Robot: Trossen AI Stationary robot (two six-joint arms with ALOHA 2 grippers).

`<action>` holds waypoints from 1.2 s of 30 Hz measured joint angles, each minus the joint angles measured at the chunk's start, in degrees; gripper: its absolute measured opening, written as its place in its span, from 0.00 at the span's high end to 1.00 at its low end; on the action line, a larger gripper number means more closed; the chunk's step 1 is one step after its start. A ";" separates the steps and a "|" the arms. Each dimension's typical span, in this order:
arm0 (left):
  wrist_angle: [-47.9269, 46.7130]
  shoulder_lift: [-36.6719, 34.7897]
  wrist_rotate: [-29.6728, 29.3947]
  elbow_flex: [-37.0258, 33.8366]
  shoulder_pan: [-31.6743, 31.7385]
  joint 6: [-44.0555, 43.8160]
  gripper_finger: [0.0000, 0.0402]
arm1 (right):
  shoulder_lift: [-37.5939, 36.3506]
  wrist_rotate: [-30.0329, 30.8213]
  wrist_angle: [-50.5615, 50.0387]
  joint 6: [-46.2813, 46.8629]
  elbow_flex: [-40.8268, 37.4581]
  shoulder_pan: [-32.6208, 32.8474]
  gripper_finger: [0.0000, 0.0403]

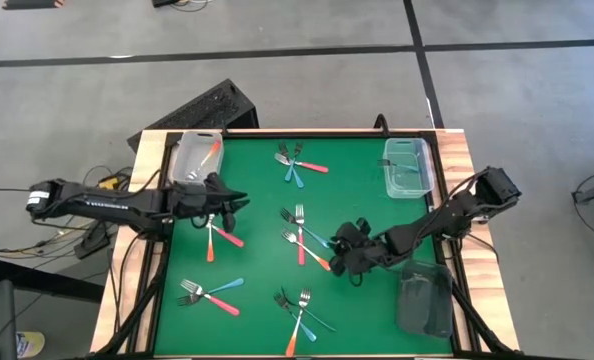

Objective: Sort silverware by color (type)
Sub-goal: Put the orange fork into the white bin

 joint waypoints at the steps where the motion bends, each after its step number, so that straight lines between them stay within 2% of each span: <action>1: 0.41 0.57 -0.13 0.00 -0.66 -0.01 0.77 | 0.34 0.01 1.96 -1.00 -0.06 -0.04 0.71; 9: 15.84 7.79 -1.20 0.00 -5.52 6.85 0.77 | 4.78 0.21 19.91 -5.57 0.07 -2.02 0.71; 11: 20.58 10.30 -2.78 0.04 -5.85 7.45 0.77 | 5.60 -0.32 20.70 -5.47 0.15 -2.87 0.71; 15: 24.12 13.95 -4.46 0.04 -5.88 5.59 0.77 | 6.07 -1.34 19.37 -5.27 1.06 -4.23 0.71; 22: 20.58 15.80 -3.72 -0.02 -6.28 1.64 0.77 | 1.78 0.51 18.32 -8.06 1.16 -5.51 0.71; 27: 19.04 15.76 -3.75 0.01 -8.10 -0.32 0.77 | -0.59 -1.59 18.15 -12.92 1.14 -6.33 0.71; 32: 15.99 15.75 -4.64 0.02 -10.84 -0.64 0.77 | 1.54 -5.59 19.08 -14.79 1.23 -7.53 0.66; 36: 12.84 15.75 -7.05 0.02 -12.20 -2.91 0.77 | 3.60 -5.66 19.50 -13.79 1.24 -7.72 0.60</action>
